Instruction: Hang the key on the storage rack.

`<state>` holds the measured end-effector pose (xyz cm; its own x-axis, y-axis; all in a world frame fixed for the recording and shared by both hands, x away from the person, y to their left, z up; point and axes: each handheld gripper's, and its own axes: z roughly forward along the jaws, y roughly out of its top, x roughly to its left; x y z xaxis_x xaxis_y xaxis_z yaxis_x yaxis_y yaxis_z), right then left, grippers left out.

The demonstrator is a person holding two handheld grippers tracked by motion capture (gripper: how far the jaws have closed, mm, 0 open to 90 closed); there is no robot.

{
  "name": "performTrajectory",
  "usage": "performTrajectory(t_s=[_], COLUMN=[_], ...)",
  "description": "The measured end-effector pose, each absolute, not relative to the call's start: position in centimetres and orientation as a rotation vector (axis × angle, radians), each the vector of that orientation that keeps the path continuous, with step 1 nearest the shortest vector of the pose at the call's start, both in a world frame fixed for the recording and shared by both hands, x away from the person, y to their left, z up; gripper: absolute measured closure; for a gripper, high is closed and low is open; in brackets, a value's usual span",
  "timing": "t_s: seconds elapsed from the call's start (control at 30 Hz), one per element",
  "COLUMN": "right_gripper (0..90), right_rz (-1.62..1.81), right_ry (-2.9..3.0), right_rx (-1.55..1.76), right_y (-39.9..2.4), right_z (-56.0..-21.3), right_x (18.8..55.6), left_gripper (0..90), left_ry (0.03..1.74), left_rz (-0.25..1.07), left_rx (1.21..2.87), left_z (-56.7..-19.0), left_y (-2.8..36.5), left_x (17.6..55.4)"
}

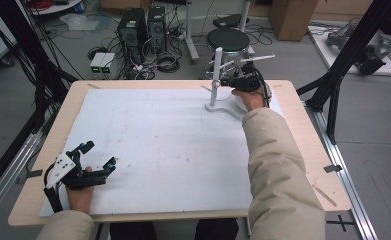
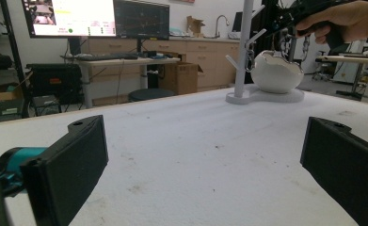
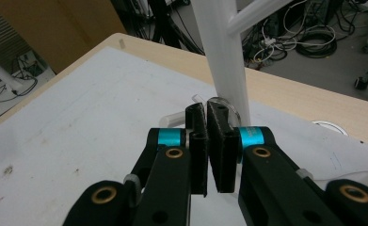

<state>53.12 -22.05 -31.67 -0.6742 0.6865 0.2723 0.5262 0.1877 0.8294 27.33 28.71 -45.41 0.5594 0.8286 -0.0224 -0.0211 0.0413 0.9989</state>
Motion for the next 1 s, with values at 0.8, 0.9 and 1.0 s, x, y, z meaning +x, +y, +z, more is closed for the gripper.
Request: performTrajectory(t_s=[0.8,0.9,1.0], right_gripper=[0.4,0.4,0.5], right_rz=[1.651,1.69,1.725], right_ry=[2.214,2.146,2.106], right_rx=[0.842,0.796,0.781], right_y=[-25.9,-27.5,-28.3], right_z=[-27.3,-28.9,-29.9], right_x=[42.6,40.5,39.4], left_gripper=[1.7,1.7,1.7], left_ry=[0.758,0.753,0.754], left_rz=[0.763,0.765,0.764], left_rx=[1.391,1.395,1.394], left_z=[-45.4,-45.4,-45.4], left_y=[28.6,28.6,28.6], left_x=[27.4,27.3,27.4])
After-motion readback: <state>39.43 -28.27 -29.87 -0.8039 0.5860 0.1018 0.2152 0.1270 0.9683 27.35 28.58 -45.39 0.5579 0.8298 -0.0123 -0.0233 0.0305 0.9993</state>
